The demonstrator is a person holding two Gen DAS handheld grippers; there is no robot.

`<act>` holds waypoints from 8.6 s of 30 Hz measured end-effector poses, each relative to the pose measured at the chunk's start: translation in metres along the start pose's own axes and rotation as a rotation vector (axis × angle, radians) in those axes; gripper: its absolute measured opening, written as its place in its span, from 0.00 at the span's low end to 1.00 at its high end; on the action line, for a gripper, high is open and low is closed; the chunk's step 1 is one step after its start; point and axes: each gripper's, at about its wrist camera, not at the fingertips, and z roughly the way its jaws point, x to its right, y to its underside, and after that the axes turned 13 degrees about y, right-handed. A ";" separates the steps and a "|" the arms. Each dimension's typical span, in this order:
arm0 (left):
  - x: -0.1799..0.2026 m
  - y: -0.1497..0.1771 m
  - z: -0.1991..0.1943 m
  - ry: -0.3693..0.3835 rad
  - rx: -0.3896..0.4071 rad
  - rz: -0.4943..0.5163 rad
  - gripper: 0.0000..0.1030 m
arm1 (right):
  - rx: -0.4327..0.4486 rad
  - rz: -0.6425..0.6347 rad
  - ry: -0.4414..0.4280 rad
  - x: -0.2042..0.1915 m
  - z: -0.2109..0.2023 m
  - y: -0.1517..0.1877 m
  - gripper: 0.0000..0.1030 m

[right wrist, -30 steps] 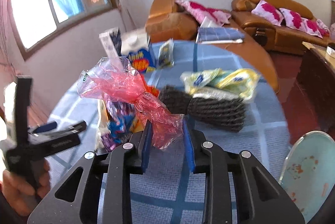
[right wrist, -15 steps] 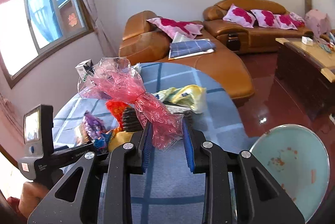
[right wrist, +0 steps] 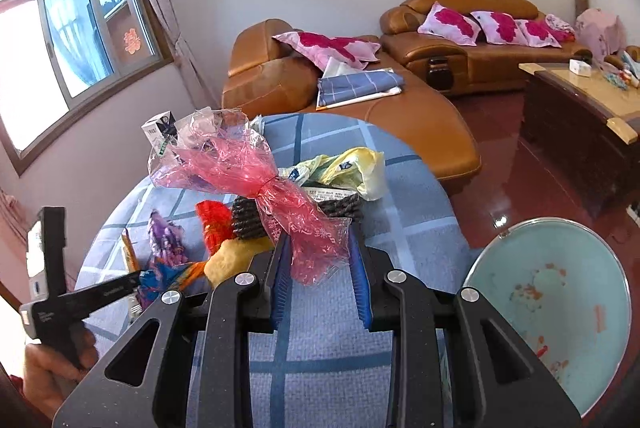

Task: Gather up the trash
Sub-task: 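Grasp the pink plastic bag with the right gripper while the left grasps the white snack wrapper, then lift the pink bag and white wrapper, moving the right gripper toward the bucket, then carry the pink bag and white wrapper in both grippers over the teal bucket, then open the left gripper over the bucket while the right opens to drop the pink bag, then move both open grippers back over the remaining table trash, then grasp the purple foil wrapper with the left gripper while the right grasps the black mesh sleeve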

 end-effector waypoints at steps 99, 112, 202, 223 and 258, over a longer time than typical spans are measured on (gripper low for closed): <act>0.276 0.097 -0.073 0.231 0.033 0.609 0.27 | 0.049 0.303 0.309 0.166 -0.080 0.061 0.28; 0.332 0.117 -0.048 0.254 -0.013 0.680 0.27 | 0.020 0.374 0.379 0.202 -0.069 0.068 0.28; 0.190 0.076 -0.048 0.094 0.044 0.424 0.91 | 0.066 0.142 0.322 0.109 -0.065 0.051 0.71; 0.083 0.039 -0.047 0.042 0.050 0.267 0.91 | 0.020 -0.018 0.198 0.015 -0.024 0.033 0.69; 0.041 -0.047 0.044 0.061 -0.084 0.110 0.77 | -0.036 -0.053 0.118 -0.001 0.052 -0.012 0.66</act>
